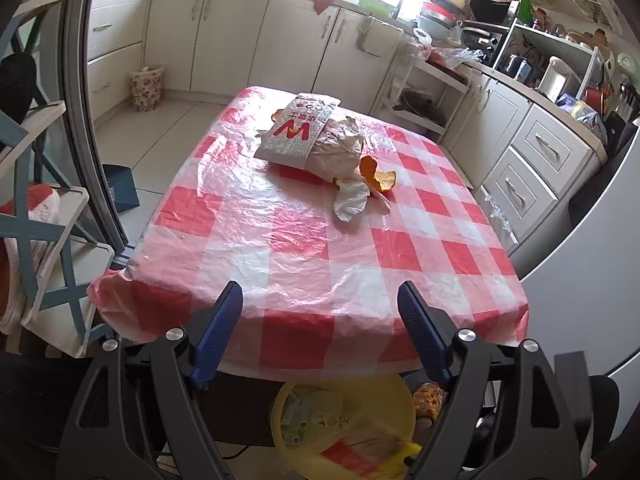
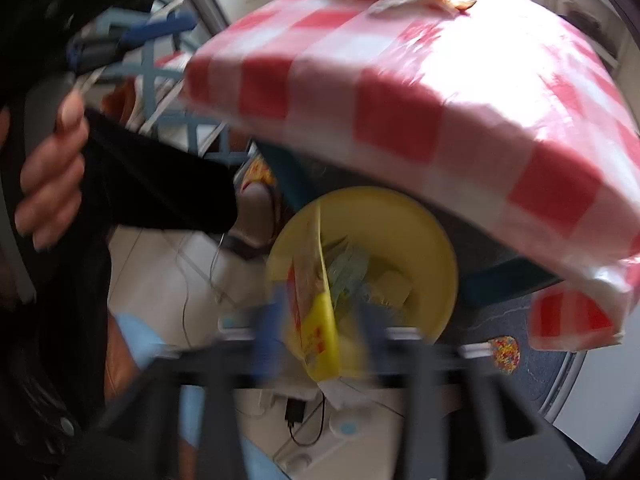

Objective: Collect trash
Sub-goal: 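Carry the milk carton and snack box down and release them into the yellow bin, then grasp the orange peel with the right tool while the left tool grasps the white tissue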

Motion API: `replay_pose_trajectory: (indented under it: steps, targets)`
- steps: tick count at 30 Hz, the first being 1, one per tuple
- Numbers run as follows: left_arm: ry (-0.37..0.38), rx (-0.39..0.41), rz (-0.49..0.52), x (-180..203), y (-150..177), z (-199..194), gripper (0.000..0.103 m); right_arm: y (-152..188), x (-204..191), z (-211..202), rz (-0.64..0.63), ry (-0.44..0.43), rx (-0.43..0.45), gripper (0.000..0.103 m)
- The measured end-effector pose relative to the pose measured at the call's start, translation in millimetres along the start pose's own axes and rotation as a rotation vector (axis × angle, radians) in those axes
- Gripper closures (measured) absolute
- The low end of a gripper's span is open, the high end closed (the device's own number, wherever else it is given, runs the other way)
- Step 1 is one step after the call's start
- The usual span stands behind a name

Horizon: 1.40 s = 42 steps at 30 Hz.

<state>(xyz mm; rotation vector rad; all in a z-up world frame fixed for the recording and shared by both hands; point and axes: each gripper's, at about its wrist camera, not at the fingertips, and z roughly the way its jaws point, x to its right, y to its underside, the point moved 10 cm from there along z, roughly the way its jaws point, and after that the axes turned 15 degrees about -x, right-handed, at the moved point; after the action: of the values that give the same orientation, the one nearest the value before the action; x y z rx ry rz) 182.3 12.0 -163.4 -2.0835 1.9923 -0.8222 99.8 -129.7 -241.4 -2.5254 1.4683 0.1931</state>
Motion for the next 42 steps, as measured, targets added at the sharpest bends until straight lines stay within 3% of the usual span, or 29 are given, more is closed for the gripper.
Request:
replay_pose_trajectory:
  steps: [6, 11, 18, 26, 30, 36, 38, 40, 42]
  targets:
    - [0.010, -0.002, -0.025, -5, -2, 0, 0.026, -17, 7, -21, 0.015, -0.043, 0.108, 0.050]
    - [0.003, -0.008, -0.019, -3, -2, 3, 0.025, -27, 3, -63, 0.054, -0.057, 0.310, 0.045]
    - [-0.010, -0.029, -0.012, 2, -6, 14, 0.024, -108, 37, -112, 0.096, 0.018, 0.458, 0.045]
    - [-0.053, -0.043, -0.002, -4, -11, 22, 0.024, -202, 65, -92, 0.106, 0.057, 0.418, 0.046]
    - [-0.079, -0.044, 0.005, -9, -17, 28, 0.024, -217, 82, -72, 0.131, 0.067, 0.378, 0.052]
    - [-0.091, -0.054, 0.016, -5, -30, 40, 0.024, -232, 103, -52, 0.172, 0.015, 0.343, 0.057]
    - [-0.095, -0.067, 0.019, -4, -31, 47, 0.024, -235, 100, -51, 0.157, -0.009, 0.338, 0.063]
    - [-0.099, -0.079, 0.021, -3, -31, 52, 0.024, -239, 98, -48, 0.135, -0.020, 0.325, 0.087]
    - [-0.104, -0.090, 0.022, -2, -29, 56, 0.024, -241, 95, -48, 0.123, -0.024, 0.319, 0.094]
